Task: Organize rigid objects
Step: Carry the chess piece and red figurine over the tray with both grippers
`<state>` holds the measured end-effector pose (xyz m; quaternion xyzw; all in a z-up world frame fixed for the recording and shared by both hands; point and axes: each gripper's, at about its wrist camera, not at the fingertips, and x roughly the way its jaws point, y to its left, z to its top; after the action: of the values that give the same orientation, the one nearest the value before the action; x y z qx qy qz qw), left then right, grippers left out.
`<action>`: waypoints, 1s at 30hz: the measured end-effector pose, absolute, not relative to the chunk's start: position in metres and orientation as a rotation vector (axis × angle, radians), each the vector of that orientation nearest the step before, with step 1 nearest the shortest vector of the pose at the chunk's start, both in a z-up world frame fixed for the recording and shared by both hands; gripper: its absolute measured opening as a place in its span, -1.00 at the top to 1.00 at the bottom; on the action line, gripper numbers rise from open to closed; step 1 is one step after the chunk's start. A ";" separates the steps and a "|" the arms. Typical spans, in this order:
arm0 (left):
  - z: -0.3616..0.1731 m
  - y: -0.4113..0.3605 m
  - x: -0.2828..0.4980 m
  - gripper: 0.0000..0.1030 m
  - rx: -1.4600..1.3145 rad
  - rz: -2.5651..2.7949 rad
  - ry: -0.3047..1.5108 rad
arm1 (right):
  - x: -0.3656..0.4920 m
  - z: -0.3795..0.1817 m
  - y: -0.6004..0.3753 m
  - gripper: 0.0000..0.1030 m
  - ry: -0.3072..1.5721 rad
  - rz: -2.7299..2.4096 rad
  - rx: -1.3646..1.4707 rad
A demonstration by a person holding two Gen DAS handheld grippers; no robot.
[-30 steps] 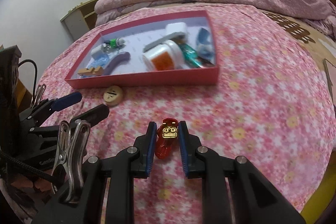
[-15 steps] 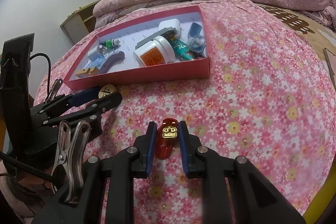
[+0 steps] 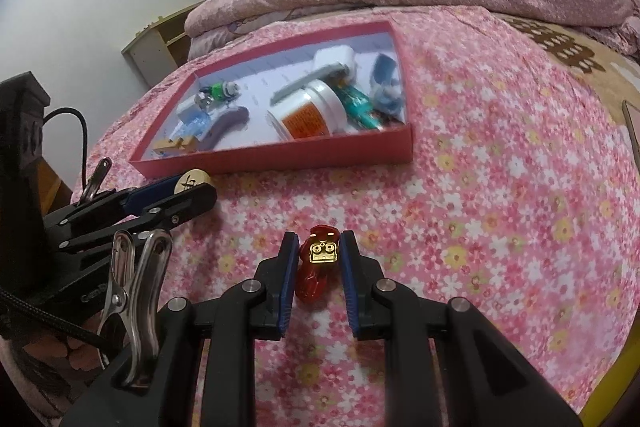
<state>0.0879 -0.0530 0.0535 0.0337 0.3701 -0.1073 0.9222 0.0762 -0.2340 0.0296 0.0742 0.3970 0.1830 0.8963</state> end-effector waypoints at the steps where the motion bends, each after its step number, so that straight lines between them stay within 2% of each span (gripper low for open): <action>1: 0.057 -0.052 0.088 0.37 0.066 -0.216 0.754 | 0.077 0.034 -0.232 0.57 0.814 0.385 0.151; 13: 0.088 -0.025 0.122 0.36 0.027 -0.149 0.716 | 0.108 0.076 -0.201 0.57 0.723 0.431 0.100; 30: 0.083 -0.013 0.189 0.36 -0.003 -0.095 0.742 | 0.182 0.083 -0.190 0.57 0.723 0.378 0.107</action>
<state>0.1885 -0.0129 0.0826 -0.0016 0.3626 -0.0464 0.9308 0.1816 -0.1895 0.0830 0.0521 0.3515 0.1835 0.9166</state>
